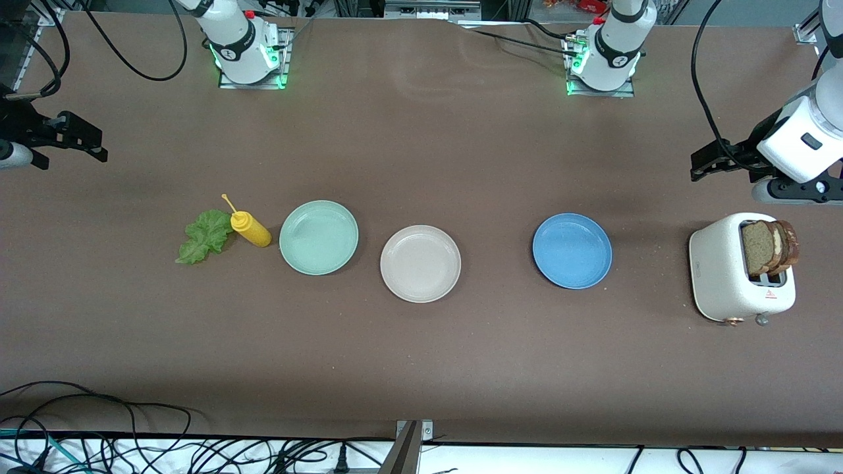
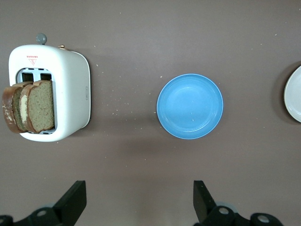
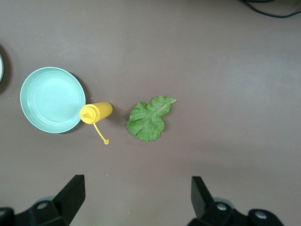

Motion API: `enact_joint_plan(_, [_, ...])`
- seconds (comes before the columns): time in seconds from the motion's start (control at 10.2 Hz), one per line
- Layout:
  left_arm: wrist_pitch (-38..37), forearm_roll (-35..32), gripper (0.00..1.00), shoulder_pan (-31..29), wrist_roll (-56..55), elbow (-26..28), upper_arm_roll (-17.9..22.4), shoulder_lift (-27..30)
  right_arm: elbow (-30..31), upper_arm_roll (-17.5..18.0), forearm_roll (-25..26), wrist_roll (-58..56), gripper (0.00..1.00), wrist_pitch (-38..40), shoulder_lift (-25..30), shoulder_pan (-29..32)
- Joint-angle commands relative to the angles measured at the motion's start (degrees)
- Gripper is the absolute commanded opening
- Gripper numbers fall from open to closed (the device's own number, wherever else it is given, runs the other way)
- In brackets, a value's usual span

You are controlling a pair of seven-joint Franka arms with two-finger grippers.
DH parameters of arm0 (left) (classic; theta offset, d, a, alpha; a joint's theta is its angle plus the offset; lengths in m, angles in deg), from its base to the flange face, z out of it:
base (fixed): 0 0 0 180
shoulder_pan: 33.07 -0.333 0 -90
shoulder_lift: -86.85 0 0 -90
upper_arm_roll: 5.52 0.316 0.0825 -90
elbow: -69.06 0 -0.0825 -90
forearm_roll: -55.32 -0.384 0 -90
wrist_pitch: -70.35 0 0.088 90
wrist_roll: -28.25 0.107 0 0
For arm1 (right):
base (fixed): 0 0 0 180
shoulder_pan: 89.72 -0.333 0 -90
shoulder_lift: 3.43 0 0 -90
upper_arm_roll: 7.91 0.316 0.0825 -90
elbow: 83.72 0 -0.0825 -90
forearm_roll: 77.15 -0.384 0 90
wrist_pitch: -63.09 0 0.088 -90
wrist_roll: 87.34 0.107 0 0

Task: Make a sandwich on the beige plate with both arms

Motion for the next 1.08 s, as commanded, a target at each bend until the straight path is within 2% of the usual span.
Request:
enact_joint_plan(0.0, [0.36,1.11,1.0,-0.15,-0.21,0.11,-0.02,0.04,-1.47,0.01,-0.88,-0.72,1.0,1.08,-0.46,0.1])
enact_joint_plan(0.98, [0.71,0.14,1.0,-0.76,1.11,0.11,0.15,-0.05,-1.65,0.09,-0.53,-0.01,1.0,1.08,-0.46,-0.07])
